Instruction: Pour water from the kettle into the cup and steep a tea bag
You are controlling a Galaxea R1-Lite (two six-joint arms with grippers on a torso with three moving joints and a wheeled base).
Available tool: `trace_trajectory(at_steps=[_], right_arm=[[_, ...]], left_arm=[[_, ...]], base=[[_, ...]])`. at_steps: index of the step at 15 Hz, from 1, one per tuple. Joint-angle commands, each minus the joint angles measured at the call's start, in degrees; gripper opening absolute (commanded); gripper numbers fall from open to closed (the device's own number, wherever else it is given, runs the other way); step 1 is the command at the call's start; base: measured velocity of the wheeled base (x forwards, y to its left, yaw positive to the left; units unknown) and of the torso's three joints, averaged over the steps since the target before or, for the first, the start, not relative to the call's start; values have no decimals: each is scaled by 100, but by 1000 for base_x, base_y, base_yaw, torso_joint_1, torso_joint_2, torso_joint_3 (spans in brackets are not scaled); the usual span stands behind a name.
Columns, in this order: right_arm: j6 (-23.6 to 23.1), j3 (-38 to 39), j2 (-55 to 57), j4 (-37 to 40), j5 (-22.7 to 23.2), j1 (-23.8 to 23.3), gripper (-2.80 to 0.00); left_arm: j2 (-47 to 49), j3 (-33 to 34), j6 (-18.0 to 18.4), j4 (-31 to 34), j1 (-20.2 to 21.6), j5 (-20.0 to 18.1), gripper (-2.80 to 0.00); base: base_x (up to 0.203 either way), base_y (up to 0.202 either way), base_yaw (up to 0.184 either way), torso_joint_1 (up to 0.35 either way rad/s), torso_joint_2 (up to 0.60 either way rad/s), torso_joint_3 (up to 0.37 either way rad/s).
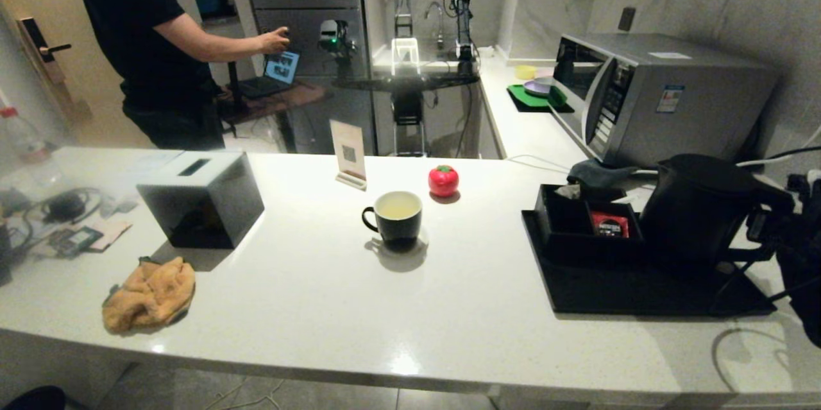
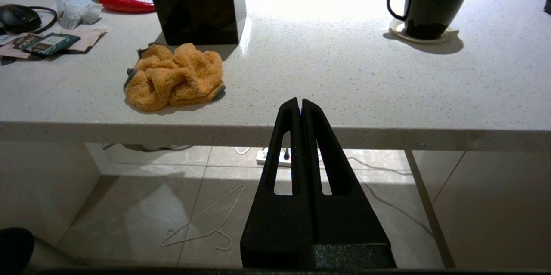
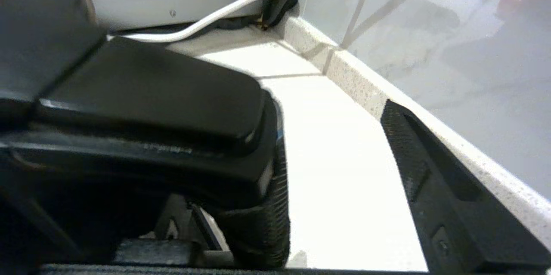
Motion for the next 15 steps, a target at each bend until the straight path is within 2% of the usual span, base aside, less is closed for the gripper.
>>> trace_trajectory(at_steps=[1, 6, 15], right_arm=[[-3, 155, -125, -138, -4, -1, 0], [-7, 1109, -552, -149, -3, -1, 0], [-4, 2015, -1447, -100, -3, -1, 0]], left_arm=[[6, 0, 2, -3, -5, -1, -280], [6, -6, 2, 1, 3, -1, -280], [6, 0, 2, 3, 3, -1, -280]], base=[[0, 0, 0, 0, 0, 0], [0, 0, 0, 0, 0, 0], [0, 0, 0, 0, 0, 0]])
